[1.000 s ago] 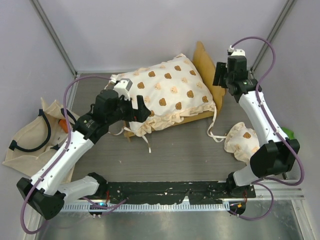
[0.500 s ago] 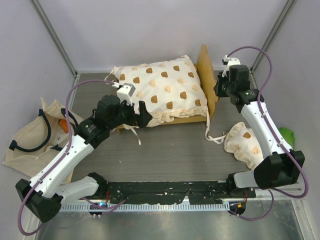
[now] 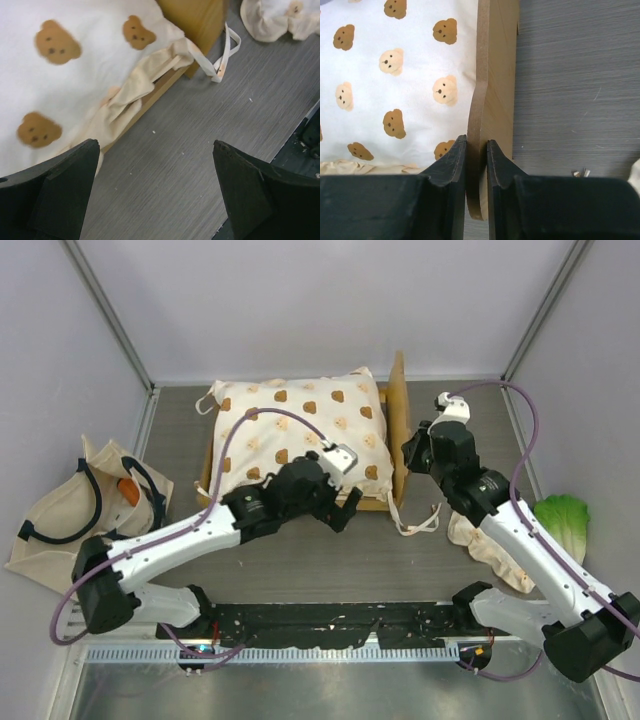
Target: Set up the pet bed
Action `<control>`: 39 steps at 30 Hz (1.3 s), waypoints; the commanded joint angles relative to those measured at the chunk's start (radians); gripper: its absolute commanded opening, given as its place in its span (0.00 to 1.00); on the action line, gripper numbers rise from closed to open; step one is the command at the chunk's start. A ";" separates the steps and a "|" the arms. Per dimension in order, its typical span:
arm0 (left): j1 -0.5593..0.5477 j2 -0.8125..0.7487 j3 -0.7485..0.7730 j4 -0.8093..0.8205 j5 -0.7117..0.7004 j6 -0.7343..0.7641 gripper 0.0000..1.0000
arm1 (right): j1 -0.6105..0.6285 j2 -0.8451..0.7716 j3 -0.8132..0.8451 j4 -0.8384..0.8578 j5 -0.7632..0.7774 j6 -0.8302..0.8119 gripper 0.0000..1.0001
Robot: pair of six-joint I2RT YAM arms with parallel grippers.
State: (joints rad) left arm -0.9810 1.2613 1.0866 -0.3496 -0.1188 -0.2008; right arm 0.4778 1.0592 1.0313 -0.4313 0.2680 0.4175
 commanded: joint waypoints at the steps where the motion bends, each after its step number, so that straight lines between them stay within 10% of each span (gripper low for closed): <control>1: -0.074 0.099 0.044 0.162 -0.065 0.112 1.00 | 0.051 -0.021 -0.059 -0.003 -0.073 0.195 0.01; 22: -0.081 0.337 -0.002 0.369 -0.228 0.120 0.72 | 0.053 -0.099 -0.082 -0.035 -0.107 0.184 0.14; 29: -0.074 0.374 0.018 0.328 -0.358 0.104 0.17 | 0.051 -0.088 -0.076 -0.044 -0.119 0.178 0.15; 39: 0.023 0.276 -0.056 0.284 -0.300 0.011 0.00 | 0.053 -0.225 0.045 -0.113 -0.007 0.044 0.60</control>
State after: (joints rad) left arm -1.0321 1.6226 1.0733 -0.0681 -0.4362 -0.1204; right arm 0.5285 0.9142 0.9718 -0.5175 0.2451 0.5163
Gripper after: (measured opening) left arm 0.011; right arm 0.578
